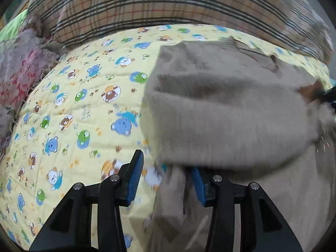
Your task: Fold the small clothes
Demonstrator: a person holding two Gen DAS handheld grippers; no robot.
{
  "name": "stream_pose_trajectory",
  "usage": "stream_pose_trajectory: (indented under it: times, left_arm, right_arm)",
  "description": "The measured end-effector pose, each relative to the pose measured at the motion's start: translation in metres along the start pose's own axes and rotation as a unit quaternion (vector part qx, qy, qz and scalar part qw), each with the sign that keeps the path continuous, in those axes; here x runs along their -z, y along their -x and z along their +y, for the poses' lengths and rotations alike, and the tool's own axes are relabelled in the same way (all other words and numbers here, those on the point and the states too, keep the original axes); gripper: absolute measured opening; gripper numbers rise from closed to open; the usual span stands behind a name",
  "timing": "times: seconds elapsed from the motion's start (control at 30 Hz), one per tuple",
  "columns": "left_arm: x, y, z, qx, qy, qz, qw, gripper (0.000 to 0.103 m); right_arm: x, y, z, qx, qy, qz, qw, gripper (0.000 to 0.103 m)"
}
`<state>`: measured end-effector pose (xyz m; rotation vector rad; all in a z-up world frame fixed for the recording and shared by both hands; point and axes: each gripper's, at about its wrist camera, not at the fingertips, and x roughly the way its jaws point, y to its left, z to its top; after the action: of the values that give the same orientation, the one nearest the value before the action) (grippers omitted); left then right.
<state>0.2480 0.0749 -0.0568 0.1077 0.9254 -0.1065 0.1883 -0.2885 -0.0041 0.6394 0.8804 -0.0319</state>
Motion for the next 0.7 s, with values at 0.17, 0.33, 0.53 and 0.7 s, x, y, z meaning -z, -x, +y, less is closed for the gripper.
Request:
stream_pose_trajectory:
  times: [0.17, 0.33, 0.53, 0.7]
  left_arm:
    - [-0.016, -0.005, 0.003, -0.026, 0.040, -0.008, 0.9988, 0.053]
    - [-0.017, -0.010, 0.017, -0.018, 0.114, -0.004, 0.9933, 0.057]
    - [-0.004, -0.006, 0.046, 0.038, 0.179, -0.009, 0.9831, 0.057]
    - [0.000, -0.011, 0.051, 0.055, 0.186, -0.003, 0.9810, 0.059]
  right_arm:
    - [-0.011, 0.135, 0.042, -0.119, 0.049, -0.176, 0.976, 0.007]
    - [-0.005, 0.133, -0.014, -0.057, 0.019, -0.148, 0.987, 0.007]
    - [0.012, 0.092, -0.036, -0.051, 0.007, -0.104, 0.993, 0.008]
    - [0.014, 0.102, -0.037, -0.044, 0.023, -0.135, 0.990, 0.008]
